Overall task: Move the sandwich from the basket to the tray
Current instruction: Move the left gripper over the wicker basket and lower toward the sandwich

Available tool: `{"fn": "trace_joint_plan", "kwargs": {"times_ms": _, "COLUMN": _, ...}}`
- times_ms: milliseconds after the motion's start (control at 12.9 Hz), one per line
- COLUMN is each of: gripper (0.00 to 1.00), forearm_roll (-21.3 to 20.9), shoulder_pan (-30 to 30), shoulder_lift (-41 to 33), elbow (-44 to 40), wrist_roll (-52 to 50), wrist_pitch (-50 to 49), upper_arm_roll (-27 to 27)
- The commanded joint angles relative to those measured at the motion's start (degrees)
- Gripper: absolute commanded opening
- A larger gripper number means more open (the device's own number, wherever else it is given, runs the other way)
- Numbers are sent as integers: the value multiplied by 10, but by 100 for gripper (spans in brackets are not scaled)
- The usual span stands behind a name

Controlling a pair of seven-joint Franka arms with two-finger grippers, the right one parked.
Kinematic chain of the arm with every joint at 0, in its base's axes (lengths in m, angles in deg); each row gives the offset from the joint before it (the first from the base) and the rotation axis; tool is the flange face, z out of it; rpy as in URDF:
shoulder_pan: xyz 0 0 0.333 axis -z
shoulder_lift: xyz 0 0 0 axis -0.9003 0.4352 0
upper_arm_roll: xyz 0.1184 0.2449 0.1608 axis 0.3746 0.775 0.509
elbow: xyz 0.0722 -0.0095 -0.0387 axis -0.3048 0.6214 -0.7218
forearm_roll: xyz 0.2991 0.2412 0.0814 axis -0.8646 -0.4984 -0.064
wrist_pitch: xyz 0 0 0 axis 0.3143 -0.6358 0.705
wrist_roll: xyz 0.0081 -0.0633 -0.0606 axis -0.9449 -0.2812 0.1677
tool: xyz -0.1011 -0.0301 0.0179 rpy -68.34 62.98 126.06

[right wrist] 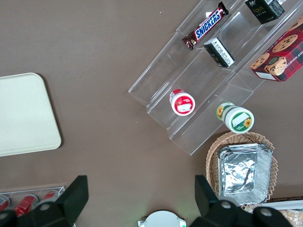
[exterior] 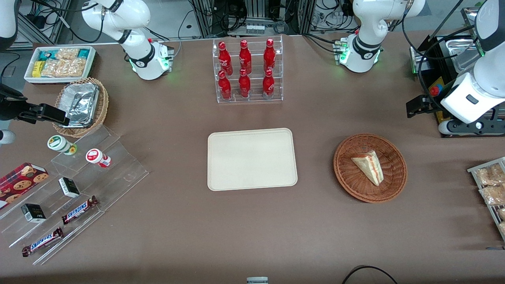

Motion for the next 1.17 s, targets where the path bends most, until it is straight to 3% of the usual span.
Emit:
{"fn": "trace_joint_plan", "kwargs": {"times_ms": 0, "gripper": 100, "forearm_roll": 6, "shoulder_pan": -5, "shoulder_lift": 1, "elbow": -14, "wrist_roll": 12, "wrist_pitch": -10, "upper_arm_roll": 3}}
{"fn": "trace_joint_plan", "kwargs": {"times_ms": 311, "gripper": 100, "forearm_roll": 10, "shoulder_pan": -5, "shoulder_lift": 13, "elbow": 27, "wrist_roll": 12, "wrist_pitch": 13, "upper_arm_roll": 2}}
{"fn": "trace_joint_plan", "kwargs": {"times_ms": 1087, "gripper": 100, "forearm_roll": 5, "shoulder_pan": -14, "shoulder_lift": 34, "elbow": 222, "wrist_roll": 5, "wrist_pitch": 289, "upper_arm_roll": 3}}
